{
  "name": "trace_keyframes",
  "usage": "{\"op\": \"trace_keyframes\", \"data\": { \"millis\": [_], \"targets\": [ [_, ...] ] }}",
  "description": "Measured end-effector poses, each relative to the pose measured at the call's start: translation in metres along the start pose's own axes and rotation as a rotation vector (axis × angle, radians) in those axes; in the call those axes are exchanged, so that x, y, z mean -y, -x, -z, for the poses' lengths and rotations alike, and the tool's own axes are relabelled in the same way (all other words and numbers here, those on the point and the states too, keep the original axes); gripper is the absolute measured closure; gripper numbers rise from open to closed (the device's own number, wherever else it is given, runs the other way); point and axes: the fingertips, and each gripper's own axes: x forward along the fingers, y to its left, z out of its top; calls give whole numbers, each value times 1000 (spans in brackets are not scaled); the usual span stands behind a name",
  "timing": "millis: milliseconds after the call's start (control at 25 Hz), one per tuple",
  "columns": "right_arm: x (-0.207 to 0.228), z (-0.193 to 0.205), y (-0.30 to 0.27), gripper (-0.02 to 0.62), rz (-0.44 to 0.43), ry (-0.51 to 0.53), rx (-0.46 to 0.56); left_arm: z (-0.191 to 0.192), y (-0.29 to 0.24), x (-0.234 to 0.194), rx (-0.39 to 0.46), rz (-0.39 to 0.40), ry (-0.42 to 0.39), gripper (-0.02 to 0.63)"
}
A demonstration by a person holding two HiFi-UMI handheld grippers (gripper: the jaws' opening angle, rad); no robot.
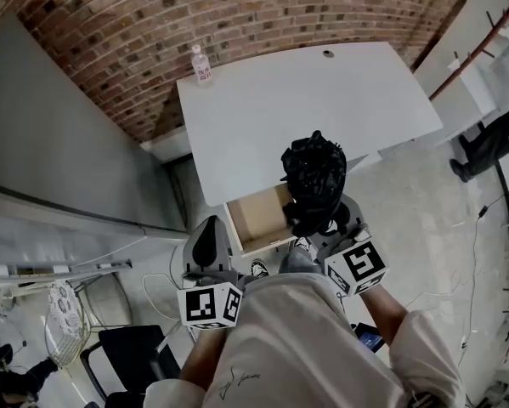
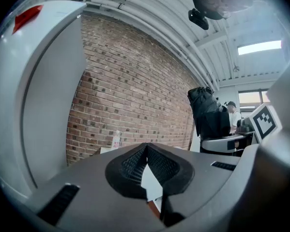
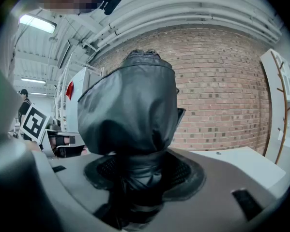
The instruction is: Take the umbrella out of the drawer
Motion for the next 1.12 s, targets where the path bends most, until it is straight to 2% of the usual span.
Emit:
{"op": "trace_keyframes", "data": {
  "millis": [320, 600, 1120],
  "targets": [
    [-2, 0, 2, 356, 4, -15, -9, -4, 1, 1, -7, 4, -23, 589],
    [-3, 0, 3, 356, -17, -12, -23, -5, 2, 4, -18, 4, 29, 589],
    [-2, 7, 4, 356, -42, -13, -32, 2, 3, 8, -39, -4, 2, 589]
  ]
}}
